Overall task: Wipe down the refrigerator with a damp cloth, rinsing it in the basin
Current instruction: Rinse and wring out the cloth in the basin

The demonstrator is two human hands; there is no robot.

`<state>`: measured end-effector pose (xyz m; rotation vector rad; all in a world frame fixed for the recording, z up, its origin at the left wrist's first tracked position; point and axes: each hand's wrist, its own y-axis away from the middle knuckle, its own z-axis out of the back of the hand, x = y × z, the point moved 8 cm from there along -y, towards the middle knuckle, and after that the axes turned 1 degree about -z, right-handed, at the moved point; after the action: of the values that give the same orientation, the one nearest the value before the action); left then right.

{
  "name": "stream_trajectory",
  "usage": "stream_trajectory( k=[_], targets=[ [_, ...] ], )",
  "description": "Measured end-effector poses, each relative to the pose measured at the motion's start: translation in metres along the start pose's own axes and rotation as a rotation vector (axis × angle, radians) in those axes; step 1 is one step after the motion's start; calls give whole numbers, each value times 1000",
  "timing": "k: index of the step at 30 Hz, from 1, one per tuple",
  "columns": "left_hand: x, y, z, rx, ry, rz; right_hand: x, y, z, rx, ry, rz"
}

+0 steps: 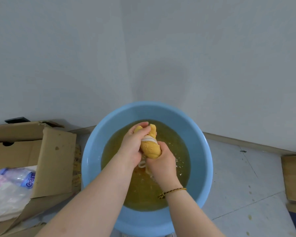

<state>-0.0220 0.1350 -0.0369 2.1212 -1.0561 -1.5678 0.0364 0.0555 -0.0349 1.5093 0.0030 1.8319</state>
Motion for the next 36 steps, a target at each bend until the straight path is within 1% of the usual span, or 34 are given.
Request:
stream_trajectory(
  k=[3, 5, 10, 16, 19, 21, 23, 25, 26, 27, 28, 29, 31, 32, 33, 34, 35, 36],
  targets=[
    [-8, -1, -5, 58, -39, -68, -6, -8, -12, 117, -122, -82],
    [-8, -3, -8, 101, -98, -73, -14, -9, -23, 202, -208, -136],
    [4, -3, -16, 252, -193, 19, -23, -6, -37, 376, -202, -175],
    [23, -8, -14, 326, -217, 134, -41, -1, -49, 557, -270, -268],
    [33, -8, -11, 319, -253, 176, -49, 2, -53, 599, -276, -323],
    [30, -9, -5, 258, -250, 173, -48, -3, -45, 534, -184, -305],
    [24, -10, 4, 162, -260, 145, -43, -11, -25, 362, 80, -232],
    [24, -9, 18, 58, -294, 178, -34, -14, 3, 140, 497, -140],
    [28, -6, 27, 5, -342, 222, -22, -14, 17, -17, 728, -18],
    [32, -1, 31, -31, -402, 257, -9, -11, 25, -169, 945, 163],
    [36, 5, 30, -52, -426, 300, -1, -6, 24, -238, 1076, 310],
    [40, 11, 27, -79, -423, 345, 10, 0, 21, -311, 1153, 450],
    [49, 13, 28, -170, -354, 432, 29, 19, 6, -367, 1148, 772],
    [55, 13, 29, -196, -316, 502, 33, 28, 0, -388, 1114, 917],
    [59, 17, 25, -198, -277, 572, 39, 36, -1, -396, 1095, 1013],
    [64, 19, 22, -158, -256, 620, 40, 41, -2, -401, 1069, 1077],
    [66, 21, 18, -107, -269, 642, 41, 44, 0, -399, 1036, 1106],
    [67, 20, 14, -74, -263, 625, 38, 43, 3, -397, 989, 1094]
  ],
)
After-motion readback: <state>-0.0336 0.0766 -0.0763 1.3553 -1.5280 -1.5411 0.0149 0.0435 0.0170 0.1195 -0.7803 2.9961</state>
